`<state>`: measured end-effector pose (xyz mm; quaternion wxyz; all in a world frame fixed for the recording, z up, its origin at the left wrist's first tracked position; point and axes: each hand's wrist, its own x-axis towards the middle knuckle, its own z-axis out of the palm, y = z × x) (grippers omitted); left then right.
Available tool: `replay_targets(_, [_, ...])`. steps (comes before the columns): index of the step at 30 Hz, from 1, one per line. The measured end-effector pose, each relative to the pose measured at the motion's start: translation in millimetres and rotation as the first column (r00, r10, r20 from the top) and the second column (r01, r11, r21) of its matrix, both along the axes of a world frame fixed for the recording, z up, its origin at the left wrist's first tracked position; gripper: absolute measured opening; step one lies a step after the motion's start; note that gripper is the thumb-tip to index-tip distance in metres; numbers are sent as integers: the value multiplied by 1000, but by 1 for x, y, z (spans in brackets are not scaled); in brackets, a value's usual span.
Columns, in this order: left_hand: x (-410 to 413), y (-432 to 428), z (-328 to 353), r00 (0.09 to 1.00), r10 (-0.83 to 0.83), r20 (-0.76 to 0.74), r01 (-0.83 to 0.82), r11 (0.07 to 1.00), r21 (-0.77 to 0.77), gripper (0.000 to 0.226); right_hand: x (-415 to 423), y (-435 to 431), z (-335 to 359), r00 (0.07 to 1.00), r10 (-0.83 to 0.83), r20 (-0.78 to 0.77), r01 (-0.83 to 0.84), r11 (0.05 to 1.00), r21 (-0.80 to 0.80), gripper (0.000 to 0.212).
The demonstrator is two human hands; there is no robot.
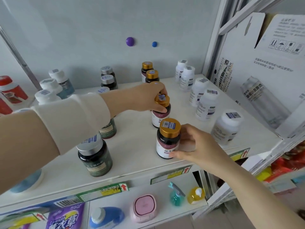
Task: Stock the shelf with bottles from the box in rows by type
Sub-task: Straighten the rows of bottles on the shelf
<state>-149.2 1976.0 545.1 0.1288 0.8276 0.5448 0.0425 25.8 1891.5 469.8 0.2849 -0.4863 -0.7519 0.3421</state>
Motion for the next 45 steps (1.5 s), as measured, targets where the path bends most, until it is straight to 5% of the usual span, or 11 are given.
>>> replay_targets(10, [9,-8,1,999,16,38,-15,999,-34,51,9,4,-2,1000,0,17,0,1000,-1,45])
replay_targets(19, [6,-16,25,998,54,24,-52,996,-72,74,27,5,57,989,91,119,-90,996,-17,65])
replay_targets(25, [-17,1,60,945,106,-309,-69,989,129,53,29,65,125,911,40,411,-141,966,217,59])
replay_targets(31, [-28,44,57,794,193,-576,-20,956,293,53,4,136,124,719,-35,694,-219,937,274,61])
replay_targets(34, [-29,68,48,843,180,-508,-35,959,281,56,-9,157,110,664,38,747,-276,941,197,65])
replay_targets(40, [-29,109,25,983,153,-105,-144,985,91,55,-25,177,84,778,270,567,-298,953,-44,68])
replay_targets(45, [-24,128,11,985,170,-13,-170,985,31,57,-31,187,69,841,325,433,-317,944,-93,65])
